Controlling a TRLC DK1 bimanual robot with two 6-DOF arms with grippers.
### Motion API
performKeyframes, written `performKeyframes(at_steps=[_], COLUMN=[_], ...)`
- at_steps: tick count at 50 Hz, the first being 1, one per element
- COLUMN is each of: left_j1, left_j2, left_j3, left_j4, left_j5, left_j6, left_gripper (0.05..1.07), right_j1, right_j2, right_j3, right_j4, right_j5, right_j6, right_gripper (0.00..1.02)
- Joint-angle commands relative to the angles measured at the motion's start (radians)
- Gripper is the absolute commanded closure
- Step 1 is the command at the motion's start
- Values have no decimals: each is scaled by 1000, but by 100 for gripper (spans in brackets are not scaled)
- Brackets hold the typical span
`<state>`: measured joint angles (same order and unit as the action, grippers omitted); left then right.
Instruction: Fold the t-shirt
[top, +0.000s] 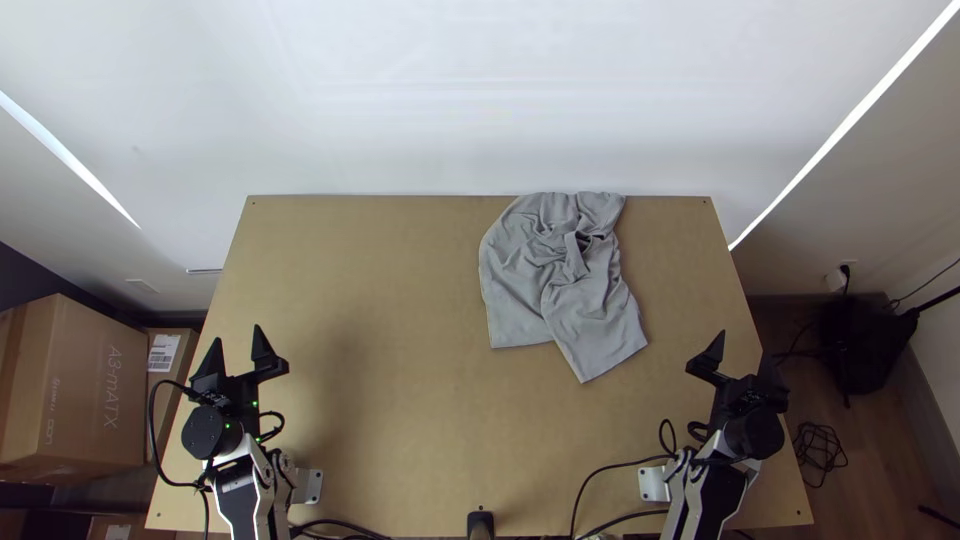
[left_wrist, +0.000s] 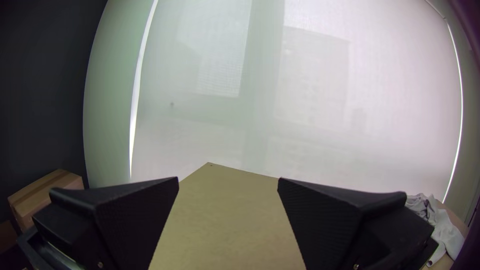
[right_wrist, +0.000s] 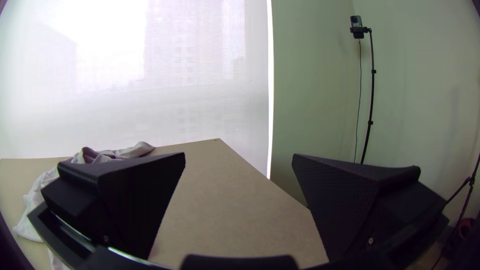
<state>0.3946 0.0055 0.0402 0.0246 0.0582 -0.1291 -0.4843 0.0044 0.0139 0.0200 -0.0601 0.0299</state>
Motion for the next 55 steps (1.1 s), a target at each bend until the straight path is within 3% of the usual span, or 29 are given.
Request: performKeyframes(at_steps=[1,46,55], left_j1=[7,7,-8], left_j2=[-6,-6,-7], left_j3=[-39,-39,-39], left_j4=[-25,-25,-22], left_j5=[-4,-4,-3], left_j6=[17,17,-17], left_gripper=[9,9,9], right_j1=[9,9,55], right_j2=[-7,-7,-7], right_j3=[-6,-8,-6], right_j4=[-18,-18,-23], right_j5=[3,3,9], right_j6=[16,16,18], right_gripper=[4,4,4])
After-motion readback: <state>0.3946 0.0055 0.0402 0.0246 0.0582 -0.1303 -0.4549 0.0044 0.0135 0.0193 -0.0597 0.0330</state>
